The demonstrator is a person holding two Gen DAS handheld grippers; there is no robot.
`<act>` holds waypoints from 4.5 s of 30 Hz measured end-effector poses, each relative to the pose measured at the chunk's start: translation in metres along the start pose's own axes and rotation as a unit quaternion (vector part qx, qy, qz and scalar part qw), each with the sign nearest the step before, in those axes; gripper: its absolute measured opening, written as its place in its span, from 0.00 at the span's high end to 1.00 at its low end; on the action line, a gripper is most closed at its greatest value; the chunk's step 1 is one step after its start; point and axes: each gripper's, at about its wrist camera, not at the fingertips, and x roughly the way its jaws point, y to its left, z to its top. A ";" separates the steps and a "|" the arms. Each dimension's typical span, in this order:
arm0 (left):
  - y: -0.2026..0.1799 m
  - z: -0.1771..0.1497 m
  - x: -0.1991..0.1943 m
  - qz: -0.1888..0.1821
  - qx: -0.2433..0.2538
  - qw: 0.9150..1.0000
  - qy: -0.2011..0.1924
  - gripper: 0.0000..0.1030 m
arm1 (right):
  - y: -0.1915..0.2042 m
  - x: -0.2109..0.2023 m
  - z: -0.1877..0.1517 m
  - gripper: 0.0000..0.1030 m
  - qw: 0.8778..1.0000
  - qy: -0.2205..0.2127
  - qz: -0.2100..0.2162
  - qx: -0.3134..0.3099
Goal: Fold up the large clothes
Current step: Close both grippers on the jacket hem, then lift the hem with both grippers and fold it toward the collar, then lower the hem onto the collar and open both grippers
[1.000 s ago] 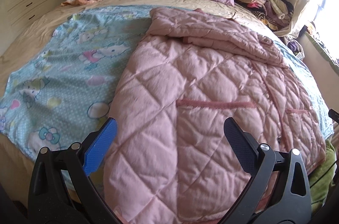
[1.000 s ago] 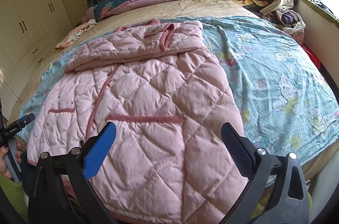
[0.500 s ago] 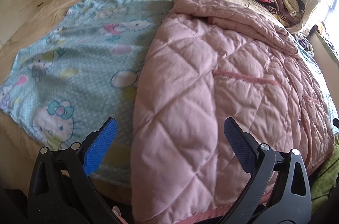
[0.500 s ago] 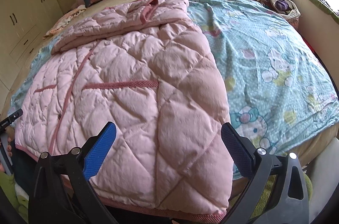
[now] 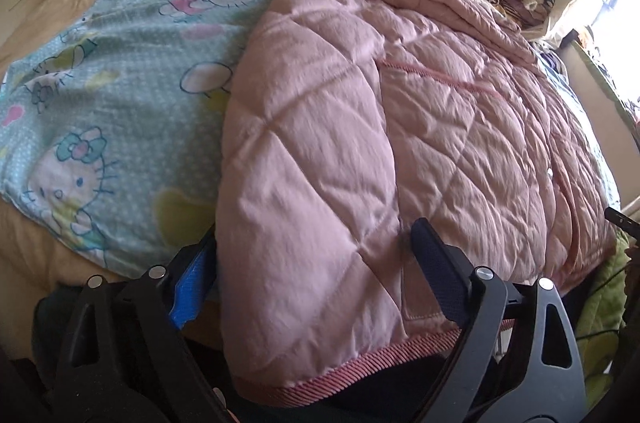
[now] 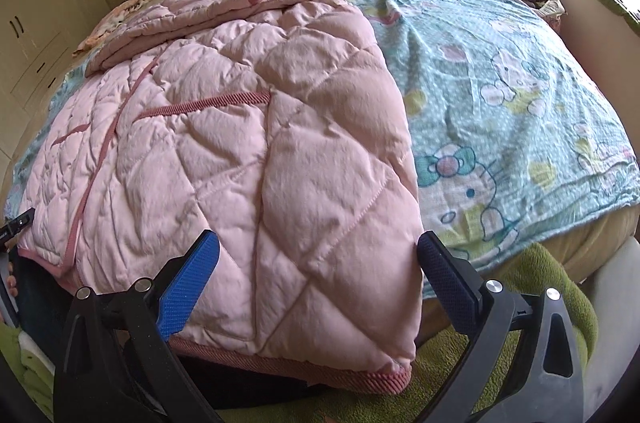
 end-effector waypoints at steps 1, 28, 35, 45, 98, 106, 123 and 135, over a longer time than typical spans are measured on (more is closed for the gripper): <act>-0.001 -0.001 0.000 0.000 0.002 1.000 0.000 0.19 | -0.001 0.001 -0.003 0.04 1.000 0.004 0.001 0.002; -0.019 -0.001 -0.025 -0.013 0.039 0.999 -0.026 0.83 | 0.001 -0.027 -0.021 0.76 0.996 -0.028 0.068 -0.044; -0.024 0.020 -0.054 -0.033 0.044 0.996 -0.070 0.89 | 0.004 -0.059 -0.001 0.80 0.989 -0.092 0.104 -0.048; -0.035 0.060 -0.077 -0.049 0.043 0.989 -0.131 0.90 | 0.007 -0.091 0.037 0.81 0.975 -0.174 0.136 -0.033; -0.042 0.221 -0.101 -0.057 -0.025 0.967 -0.247 0.90 | -0.018 -0.109 0.211 0.82 0.947 -0.254 0.182 0.079; -0.045 0.242 -0.093 -0.042 -0.025 0.968 -0.245 0.89 | -0.026 -0.095 0.241 0.82 0.948 -0.235 0.187 0.107; -0.054 0.279 -0.064 -0.005 -0.014 0.971 -0.237 0.89 | -0.032 -0.067 0.288 0.77 0.946 -0.208 0.195 0.151; -0.056 0.295 -0.046 -0.003 -0.015 0.974 -0.226 0.89 | -0.031 -0.079 0.304 0.34 0.931 -0.250 0.228 0.134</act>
